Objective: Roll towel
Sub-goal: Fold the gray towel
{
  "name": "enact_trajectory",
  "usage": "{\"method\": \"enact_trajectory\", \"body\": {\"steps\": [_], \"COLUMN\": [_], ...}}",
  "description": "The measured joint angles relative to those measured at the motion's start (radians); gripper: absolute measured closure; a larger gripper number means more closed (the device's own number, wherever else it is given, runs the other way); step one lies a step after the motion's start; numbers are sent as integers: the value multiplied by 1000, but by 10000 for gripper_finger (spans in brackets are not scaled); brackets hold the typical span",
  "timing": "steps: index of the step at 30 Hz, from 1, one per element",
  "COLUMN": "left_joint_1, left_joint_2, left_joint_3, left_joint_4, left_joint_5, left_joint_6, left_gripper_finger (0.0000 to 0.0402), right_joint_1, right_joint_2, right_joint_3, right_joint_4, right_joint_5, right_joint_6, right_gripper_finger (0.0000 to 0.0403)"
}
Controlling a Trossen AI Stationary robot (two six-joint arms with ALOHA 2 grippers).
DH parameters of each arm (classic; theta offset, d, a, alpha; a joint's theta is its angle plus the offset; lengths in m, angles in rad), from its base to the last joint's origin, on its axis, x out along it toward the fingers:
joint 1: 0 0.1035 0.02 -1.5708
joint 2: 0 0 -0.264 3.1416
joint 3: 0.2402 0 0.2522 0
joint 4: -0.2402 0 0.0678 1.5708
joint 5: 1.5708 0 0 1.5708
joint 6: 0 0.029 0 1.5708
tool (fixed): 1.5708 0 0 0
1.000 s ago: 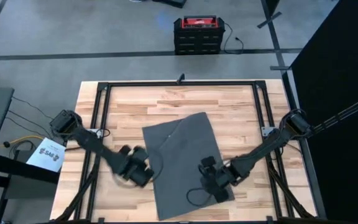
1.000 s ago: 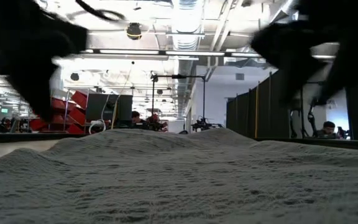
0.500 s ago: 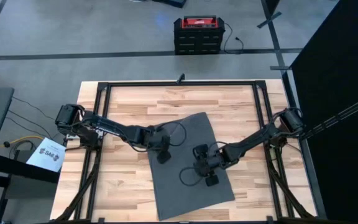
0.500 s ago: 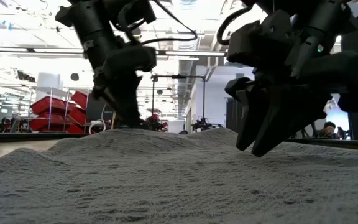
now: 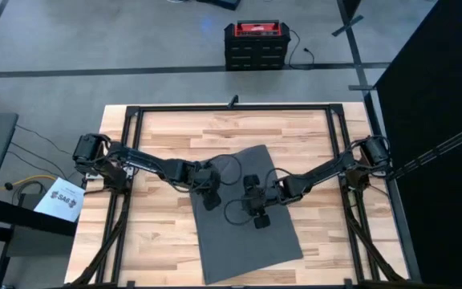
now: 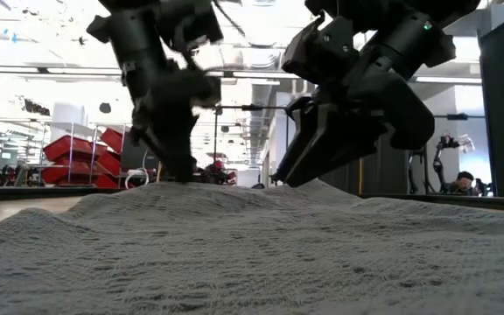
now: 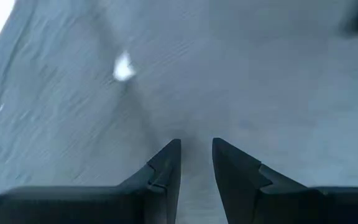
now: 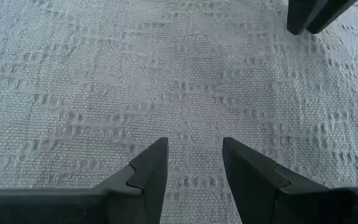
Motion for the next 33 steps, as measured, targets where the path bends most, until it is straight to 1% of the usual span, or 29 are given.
{"method": "enact_trajectory", "body": {"steps": [2, 5, 7, 9, 18, 23, 26, 28, 30, 33], "left_joint_1": [26, 41, 40, 40, 71, 80, 80, 82, 82, 78], "left_joint_2": [1, 0, 0, 0, 5, 39, 81, 95, 95, 88], "left_joint_3": [-2, -1, -1, 1, 0, 1, 0, 0, 0, 0], "left_joint_4": [-37, 8, 55, 75, 47, 65, 64, 67, 68, 75], "left_joint_5": [0, -7, 24, 67, 79, 139, 149, 150, 150, 149], "left_joint_6": [2, 27, 40, 36, 0, -3, 11, 15, 24, 36], "left_gripper_finger": [323, 316, 307, 295, 233, 208, 205, 211, 223, 257], "right_joint_1": [-2, -2, -2, -2, 0, 4, 4, 4, 4, 4], "right_joint_2": [0, 0, -1, -1, -1, -1, -1, -1, -1, -1], "right_joint_3": [0, 1, 1, 1, 1, 1, 1, 1, 1, 1], "right_joint_4": [0, -1, -2, -8, -19, -19, -21, -23, -23, -23], "right_joint_5": [0, -1, -1, -1, -2, -3, -4, -4, -4, -4], "right_joint_6": [-7, -15, -15, -15, -17, -17, -17, -17, -17, -17], "right_gripper_finger": [262, 262, 262, 262, 262, 262, 262, 262, 262, 262]}}
